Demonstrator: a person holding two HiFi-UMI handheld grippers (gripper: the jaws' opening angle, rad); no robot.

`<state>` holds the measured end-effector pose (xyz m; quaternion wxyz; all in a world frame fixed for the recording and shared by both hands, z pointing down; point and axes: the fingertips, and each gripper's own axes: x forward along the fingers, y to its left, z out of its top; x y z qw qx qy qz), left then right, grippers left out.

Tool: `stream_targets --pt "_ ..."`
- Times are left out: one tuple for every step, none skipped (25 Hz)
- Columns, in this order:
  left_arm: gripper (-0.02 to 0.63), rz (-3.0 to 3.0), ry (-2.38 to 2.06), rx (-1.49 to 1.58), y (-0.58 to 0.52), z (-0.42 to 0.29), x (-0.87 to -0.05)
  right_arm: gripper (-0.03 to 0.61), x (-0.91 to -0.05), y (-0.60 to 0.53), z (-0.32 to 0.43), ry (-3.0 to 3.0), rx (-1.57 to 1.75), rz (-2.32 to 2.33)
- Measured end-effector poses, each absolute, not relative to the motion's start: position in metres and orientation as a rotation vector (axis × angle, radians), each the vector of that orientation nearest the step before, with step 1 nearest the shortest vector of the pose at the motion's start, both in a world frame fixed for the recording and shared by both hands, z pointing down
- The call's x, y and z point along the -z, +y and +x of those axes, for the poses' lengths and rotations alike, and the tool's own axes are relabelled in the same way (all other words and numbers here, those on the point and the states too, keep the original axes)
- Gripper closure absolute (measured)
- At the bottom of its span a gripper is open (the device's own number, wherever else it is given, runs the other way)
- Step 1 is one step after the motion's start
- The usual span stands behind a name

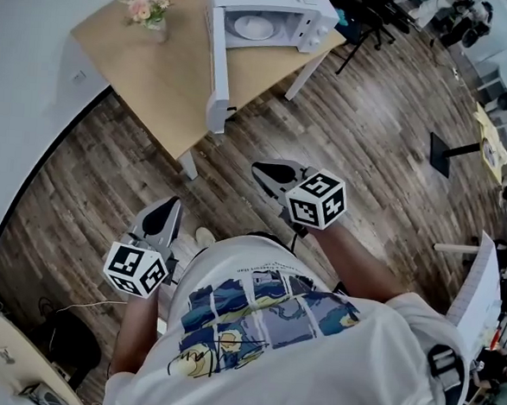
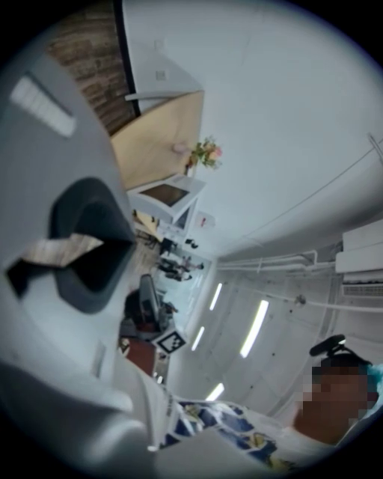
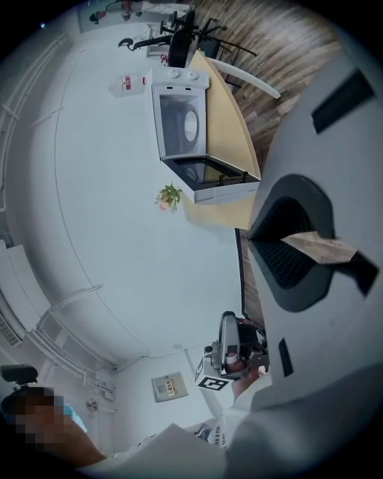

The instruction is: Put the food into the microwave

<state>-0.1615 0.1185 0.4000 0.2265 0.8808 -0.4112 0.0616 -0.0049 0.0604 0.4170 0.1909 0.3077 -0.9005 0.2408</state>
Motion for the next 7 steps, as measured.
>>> stream_targets --pt "0.606 2.427 -1.126 -0.186 0.117 -0.152 -0.403 0.572 -0.417 0.063 0.001 -2.534 -0.672 0.851" --pt "0.606 2.428 -1.118 -0.198 0.115 -0.141 -0.405 0.572 -0.417 0.066 0.008 -2.537 -0.669 0.840" --pt "0.606 2.430 -1.109 -0.204 0.113 -0.128 -0.405 0.572 -0.418 0.069 0.017 -2.537 -0.666 0.830" --pt "0.606 2.433 -1.098 -0.203 0.110 -0.113 -0.405 0.572 -0.418 0.072 0.027 -2.535 -0.662 0.821" --pt "0.606 2.438 -1.084 -0.198 0.108 -0.097 -0.404 0.572 -0.419 0.075 0.039 -2.532 -0.656 0.815" --pt "0.606 2.444 -1.069 -0.191 0.105 -0.079 -0.402 0.572 -0.419 0.078 0.051 -2.527 -0.649 0.811" --pt "0.606 2.451 -1.052 -0.183 0.102 -0.061 -0.400 0.572 -0.419 0.080 0.063 -2.523 -0.643 0.808"
